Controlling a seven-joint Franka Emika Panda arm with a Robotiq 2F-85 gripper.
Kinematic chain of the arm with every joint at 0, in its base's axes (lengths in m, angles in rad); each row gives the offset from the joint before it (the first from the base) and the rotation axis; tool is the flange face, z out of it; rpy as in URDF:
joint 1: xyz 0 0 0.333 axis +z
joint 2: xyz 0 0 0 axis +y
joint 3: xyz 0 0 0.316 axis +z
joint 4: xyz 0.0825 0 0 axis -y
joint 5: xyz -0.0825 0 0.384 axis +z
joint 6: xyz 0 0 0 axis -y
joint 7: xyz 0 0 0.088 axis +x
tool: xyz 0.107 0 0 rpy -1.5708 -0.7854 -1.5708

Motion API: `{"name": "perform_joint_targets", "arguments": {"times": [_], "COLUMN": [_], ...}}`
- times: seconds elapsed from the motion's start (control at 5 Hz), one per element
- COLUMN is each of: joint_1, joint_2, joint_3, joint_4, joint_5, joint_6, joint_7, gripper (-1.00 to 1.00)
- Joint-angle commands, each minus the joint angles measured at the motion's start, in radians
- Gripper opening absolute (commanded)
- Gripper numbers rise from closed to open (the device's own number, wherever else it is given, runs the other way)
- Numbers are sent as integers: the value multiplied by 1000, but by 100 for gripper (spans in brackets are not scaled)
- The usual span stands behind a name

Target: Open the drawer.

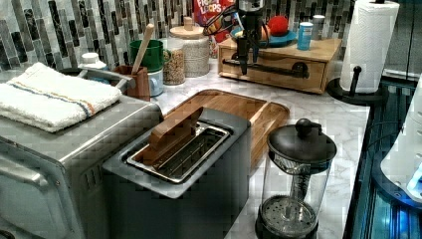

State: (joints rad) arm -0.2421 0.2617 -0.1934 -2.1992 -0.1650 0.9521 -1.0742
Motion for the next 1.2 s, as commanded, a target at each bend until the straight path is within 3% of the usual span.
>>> {"name": "perform_joint_targets", "arguments": {"times": [0.2,0.6,0.8,1.2], "joint_1": [15,16,13,100], "joint_2": [23,68,48,-19], "joint_3": [17,23,47,78], "joint_4": [-23,-24,-31,-69], "joint_5": [33,28,71,86], "joint_6": [131,165,128,43], "joint_7": [30,39,32,177], "gripper": [100,100,100,100]}}
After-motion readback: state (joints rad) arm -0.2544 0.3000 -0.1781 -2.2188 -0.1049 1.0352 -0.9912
